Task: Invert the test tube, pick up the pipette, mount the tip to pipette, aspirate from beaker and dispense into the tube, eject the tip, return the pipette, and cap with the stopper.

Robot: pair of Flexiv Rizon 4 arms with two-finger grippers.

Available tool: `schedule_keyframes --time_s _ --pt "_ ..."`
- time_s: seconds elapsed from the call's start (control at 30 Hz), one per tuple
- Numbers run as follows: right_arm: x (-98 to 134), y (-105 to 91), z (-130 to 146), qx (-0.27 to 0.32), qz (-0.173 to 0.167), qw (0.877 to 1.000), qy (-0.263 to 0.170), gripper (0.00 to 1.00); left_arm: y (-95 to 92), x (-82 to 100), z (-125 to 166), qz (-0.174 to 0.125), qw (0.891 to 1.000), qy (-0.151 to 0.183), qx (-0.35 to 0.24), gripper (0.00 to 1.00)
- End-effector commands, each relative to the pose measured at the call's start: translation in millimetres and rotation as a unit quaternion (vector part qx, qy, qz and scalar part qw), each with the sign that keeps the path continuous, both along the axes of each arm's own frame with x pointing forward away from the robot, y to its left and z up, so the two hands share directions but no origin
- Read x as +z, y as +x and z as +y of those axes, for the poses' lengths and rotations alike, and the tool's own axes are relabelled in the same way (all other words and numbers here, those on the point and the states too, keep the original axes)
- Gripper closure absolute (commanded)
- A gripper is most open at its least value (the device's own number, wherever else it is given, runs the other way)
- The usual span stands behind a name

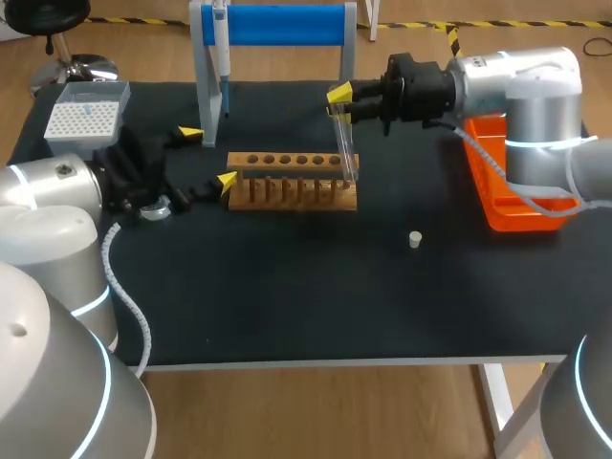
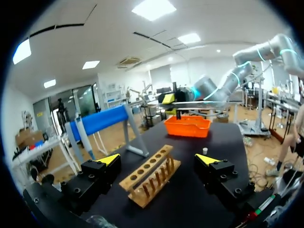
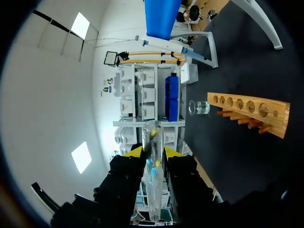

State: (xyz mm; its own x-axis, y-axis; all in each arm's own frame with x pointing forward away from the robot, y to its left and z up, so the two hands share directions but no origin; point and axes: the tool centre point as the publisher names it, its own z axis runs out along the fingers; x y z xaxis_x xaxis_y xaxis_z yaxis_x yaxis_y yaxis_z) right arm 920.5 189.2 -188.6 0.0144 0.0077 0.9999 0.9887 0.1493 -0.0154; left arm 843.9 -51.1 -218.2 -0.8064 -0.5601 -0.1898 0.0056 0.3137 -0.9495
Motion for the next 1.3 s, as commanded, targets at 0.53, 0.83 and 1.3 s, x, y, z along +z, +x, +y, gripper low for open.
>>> schedule_keyframes --time_s 0.53,0.83,1.3 --pt "1 -0.3 -1 0.000 0.000 1.000 -0.002 1.00 -5.9 4.2 -12 -0.306 0.950 -0.001 -0.061 0.00" --pt "1 -0.3 -1 0.000 0.000 1.000 -0.002 1.00 -10.9 20.4 -39 -0.495 0.844 0.133 -0.156 0.00" --pt "1 -0.3 -1 0.000 0.000 1.000 -0.002 1.00 -2.4 36.2 -82 -0.581 0.756 0.187 -0.238 0.00"
